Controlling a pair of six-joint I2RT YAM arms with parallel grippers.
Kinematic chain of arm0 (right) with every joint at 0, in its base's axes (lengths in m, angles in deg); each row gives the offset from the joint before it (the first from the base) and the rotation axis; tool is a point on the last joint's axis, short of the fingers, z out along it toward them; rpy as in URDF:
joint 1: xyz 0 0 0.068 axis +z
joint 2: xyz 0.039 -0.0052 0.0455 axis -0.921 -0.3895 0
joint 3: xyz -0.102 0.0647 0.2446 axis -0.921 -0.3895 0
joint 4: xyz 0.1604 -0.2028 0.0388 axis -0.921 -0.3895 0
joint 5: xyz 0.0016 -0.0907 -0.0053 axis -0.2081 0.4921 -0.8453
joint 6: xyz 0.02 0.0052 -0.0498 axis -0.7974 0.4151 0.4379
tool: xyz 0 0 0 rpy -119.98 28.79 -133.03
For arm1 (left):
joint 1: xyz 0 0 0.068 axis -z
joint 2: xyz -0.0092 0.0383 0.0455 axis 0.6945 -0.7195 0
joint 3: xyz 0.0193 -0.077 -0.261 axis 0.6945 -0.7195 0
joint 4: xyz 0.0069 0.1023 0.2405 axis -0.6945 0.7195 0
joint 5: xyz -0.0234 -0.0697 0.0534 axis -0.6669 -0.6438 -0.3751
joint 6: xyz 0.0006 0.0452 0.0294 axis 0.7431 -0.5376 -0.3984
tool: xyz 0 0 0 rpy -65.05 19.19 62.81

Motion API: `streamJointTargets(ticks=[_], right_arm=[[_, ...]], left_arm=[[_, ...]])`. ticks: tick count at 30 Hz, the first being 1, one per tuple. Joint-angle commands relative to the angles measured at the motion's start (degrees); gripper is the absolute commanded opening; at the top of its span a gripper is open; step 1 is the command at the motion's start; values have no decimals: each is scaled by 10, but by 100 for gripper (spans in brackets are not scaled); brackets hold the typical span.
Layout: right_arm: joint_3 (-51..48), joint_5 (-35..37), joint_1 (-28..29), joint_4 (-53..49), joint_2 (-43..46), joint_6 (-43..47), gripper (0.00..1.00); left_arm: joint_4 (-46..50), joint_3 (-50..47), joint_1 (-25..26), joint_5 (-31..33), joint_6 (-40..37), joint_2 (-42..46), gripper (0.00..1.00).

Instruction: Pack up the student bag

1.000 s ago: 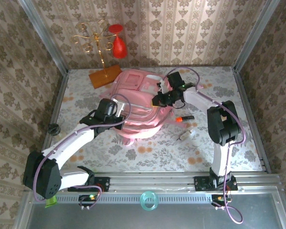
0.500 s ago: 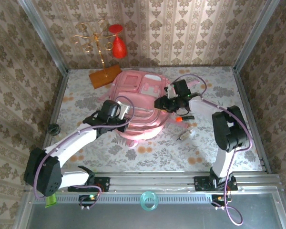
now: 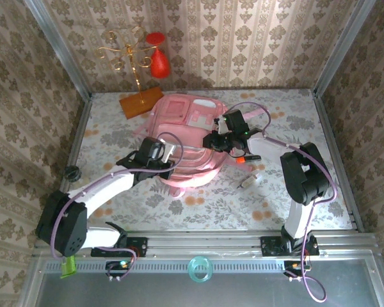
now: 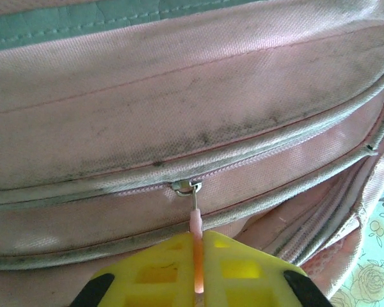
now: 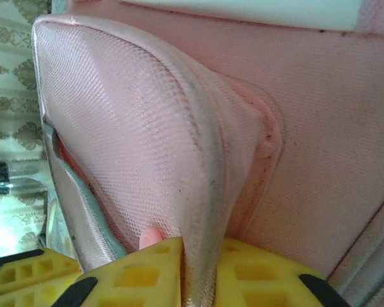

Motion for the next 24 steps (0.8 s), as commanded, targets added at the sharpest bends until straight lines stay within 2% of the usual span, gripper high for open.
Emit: streamJointTargets(ticks=[1,8,12,15,20,24], right_arm=[[10,4,10,21,1,-2,13],[7,2,17,36,-4,-13,3],[7,4,17,32,0,-11,0],[10,5,17,31,2,-9,0],[12,0,19,31,-4,-8,0],[11,-1,19,29,-4,-5,0]], left_arm=[[6,-11,11,-15,10,-17,14],[0,-13,13,9,11,-31,15],[2,-8,13,25,13,-36,17],[-9,-8,13,26,23,-36,26],[-36,-13,14,35,45,-40,35],[-50,-16,14,59,61,-42,37]])
